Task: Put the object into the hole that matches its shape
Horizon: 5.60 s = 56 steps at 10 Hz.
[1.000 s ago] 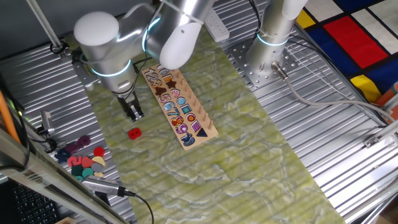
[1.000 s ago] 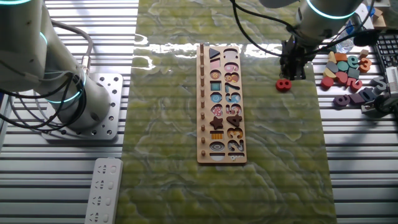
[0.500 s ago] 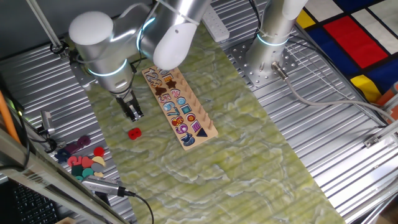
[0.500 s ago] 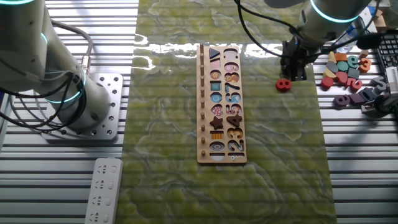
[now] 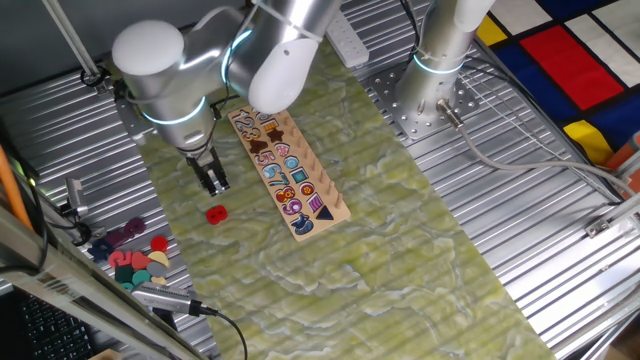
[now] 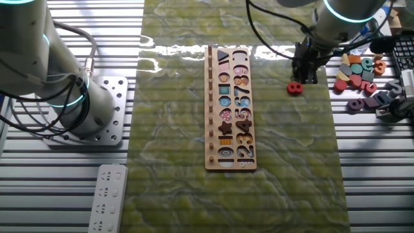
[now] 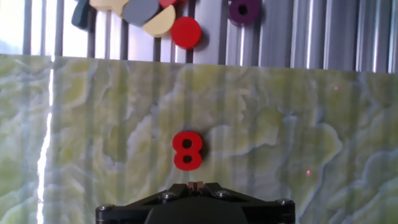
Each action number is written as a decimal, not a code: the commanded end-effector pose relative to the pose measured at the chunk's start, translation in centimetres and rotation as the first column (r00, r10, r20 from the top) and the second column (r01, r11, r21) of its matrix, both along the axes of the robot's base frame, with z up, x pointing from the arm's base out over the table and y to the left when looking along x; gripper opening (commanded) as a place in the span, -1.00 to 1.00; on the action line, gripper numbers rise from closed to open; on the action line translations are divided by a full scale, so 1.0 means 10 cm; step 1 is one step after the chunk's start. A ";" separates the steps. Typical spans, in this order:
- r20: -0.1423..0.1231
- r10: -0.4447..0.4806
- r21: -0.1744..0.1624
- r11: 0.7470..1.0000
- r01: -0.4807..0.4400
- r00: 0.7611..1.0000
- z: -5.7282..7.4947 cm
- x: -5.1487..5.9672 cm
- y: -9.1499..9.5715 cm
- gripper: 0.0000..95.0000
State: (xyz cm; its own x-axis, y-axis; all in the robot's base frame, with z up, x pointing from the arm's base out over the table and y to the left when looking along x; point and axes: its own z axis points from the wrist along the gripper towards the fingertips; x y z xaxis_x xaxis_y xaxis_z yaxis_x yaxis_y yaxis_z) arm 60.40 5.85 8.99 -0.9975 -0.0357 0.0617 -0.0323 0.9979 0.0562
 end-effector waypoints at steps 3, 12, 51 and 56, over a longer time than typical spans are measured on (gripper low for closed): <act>0.011 0.008 -0.003 1.000 -0.008 1.000 -0.01 0.00 0.00 -1.00; 0.038 0.011 -0.001 1.000 -0.011 0.999 -0.43 0.32 0.11 -0.60; 0.026 -0.052 0.005 0.999 0.051 0.998 -0.20 -0.37 0.13 -1.00; 0.006 -0.058 0.009 0.998 0.058 0.998 -0.19 -0.42 0.14 -1.00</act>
